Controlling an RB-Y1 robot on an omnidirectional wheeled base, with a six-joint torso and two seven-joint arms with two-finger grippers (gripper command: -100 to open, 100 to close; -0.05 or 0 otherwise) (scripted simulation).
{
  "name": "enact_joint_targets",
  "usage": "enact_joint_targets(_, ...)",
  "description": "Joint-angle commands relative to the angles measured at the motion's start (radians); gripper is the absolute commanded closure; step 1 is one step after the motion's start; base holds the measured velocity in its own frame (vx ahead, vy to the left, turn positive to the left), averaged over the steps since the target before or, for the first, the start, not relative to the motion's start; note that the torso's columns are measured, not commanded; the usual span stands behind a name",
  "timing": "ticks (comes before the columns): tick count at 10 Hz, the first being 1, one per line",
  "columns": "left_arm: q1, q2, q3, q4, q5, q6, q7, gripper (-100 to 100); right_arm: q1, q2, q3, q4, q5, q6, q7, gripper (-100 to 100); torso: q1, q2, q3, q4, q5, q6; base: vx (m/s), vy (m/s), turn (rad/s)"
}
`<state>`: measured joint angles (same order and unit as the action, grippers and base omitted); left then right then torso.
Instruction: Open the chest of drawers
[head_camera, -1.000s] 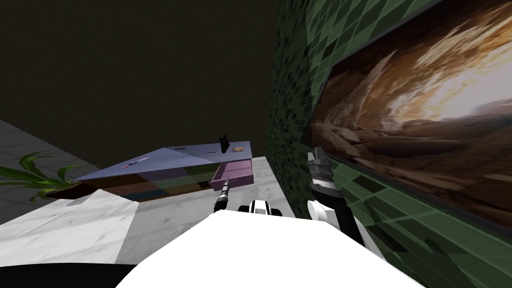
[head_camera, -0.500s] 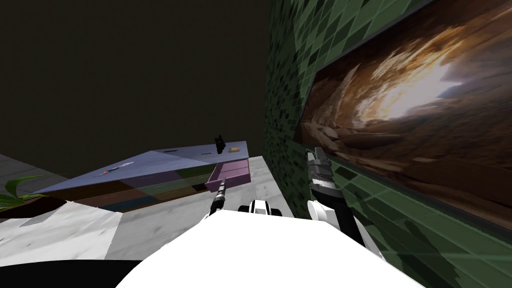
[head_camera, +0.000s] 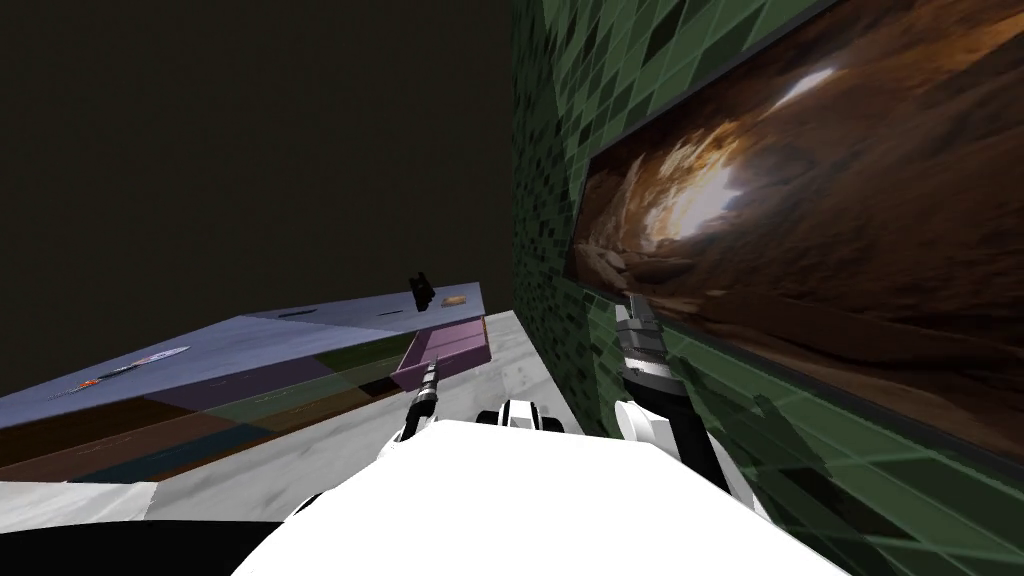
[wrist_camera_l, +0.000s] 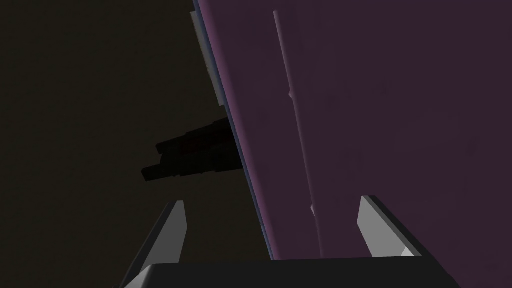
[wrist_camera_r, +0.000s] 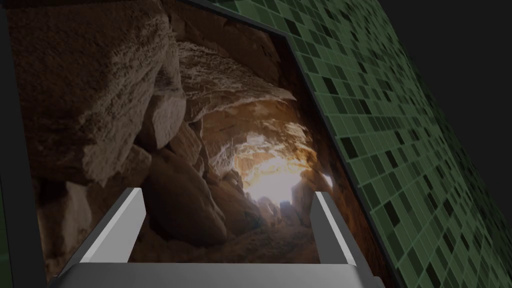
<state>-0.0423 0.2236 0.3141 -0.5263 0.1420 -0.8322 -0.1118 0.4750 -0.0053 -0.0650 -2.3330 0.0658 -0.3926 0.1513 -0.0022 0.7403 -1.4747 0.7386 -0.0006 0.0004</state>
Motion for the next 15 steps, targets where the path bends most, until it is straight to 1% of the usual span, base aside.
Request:
enact_joint_targets(1, 0.018, 0.013, 0.025, -0.054, 0.004, 0.048, 0.010, -100, 0.000, 0.000, 0.000, 0.000, 0.000, 0.000, 0.000, 0, 0.003, -0.001, 0.000, 0.000, 0.000, -0.001, -0.038, -0.020, -0.017)
enact_joint_targets(2, 0.018, 0.013, 0.025, -0.054, 0.004, 0.048, 0.010, -100, 0.000, 0.000, 0.000, 0.000, 0.000, 0.000, 0.000, 0, 0.005, -0.004, -0.002, -0.001, 0.001, -0.001, -0.003, 0.003, 0.019)
enact_joint_targets(4, 0.035, 0.061, 0.095, -0.090, 0.016, 0.101, 0.045, -100, 0.000, 0.000, 0.000, 0.000, 0.000, 0.000, 0.000, 0, 0.001, -0.003, -0.002, 0.000, 0.000, 0.001, -0.065, -0.050, -0.357)
enact_joint_targets(5, 0.035, 0.061, 0.098, -0.090, 0.016, 0.101, 0.045, -100, 0.000, 0.000, 0.000, 0.000, 0.000, 0.000, 0.000, 0, -0.003, 0.001, 0.000, 0.001, -0.001, 0.002, -0.079, -0.071, -0.186)
enact_joint_targets(6, 0.044, 0.085, 0.134, -0.109, 0.022, 0.128, 0.063, -100, 0.000, 0.000, 0.000, 0.000, 0.000, 0.000, 0.000, 0, -0.004, 0.001, 0.000, 0.002, -0.003, 0.001, -0.083, -0.087, -0.363)
enact_joint_targets(7, 0.044, 0.085, 0.134, -0.155, 0.022, 0.133, 0.063, -100, 0.000, 0.000, 0.000, 0.000, 0.000, 0.000, 0.000, 0, -0.009, 0.003, 0.000, 0.006, -0.009, 0.003, -0.064, -0.055, -0.117)
enact_joint_targets(8, 0.044, 0.085, 0.134, -0.151, 0.022, 0.143, 0.063, -100, 0.000, 0.000, 0.000, 0.000, 0.000, 0.000, 0.000, 0, -0.012, 0.004, 0.000, 0.008, -0.012, 0.002, -0.020, -0.026, 0.030)
enact_joint_targets(9, 0.044, 0.085, 0.134, -0.112, 0.022, 0.128, 0.063, -100, 0.001, 0.000, 0.000, 0.000, 0.000, 0.000, 0.000, 0, -0.012, 0.003, 0.000, 0.007, -0.013, 0.001, 0.008, -0.005, 0.002)
enact_joint_targets(10, 0.051, 0.078, 0.132, -0.125, 0.022, 0.149, 0.064, -100, 0.001, 0.000, 0.000, 0.000, 0.000, 0.000, 0.000, 0, -0.010, 0.002, 0.000, 0.005, -0.011, 0.000, 0.006, 0.001, 0.002)
enact_joint_targets(11, 0.053, 0.076, 0.132, -0.118, 0.022, 0.147, 0.064, 0, 0.001, 0.000, 0.000, 0.000, 0.000, 0.000, 0.000, 0, -0.007, 0.002, 0.000, 0.004, -0.008, 0.000, 0.000, 0.000, 0.000)
enact_joint_targets(15, 0.059, 0.070, 0.130, -0.111, 0.022, 0.156, 0.065, 0, 0.001, 0.000, 0.000, 0.000, 0.000, 0.000, 0.000, 0, -0.001, 0.000, -0.001, 0.001, -0.003, 0.000, 0.000, 0.000, 0.000)
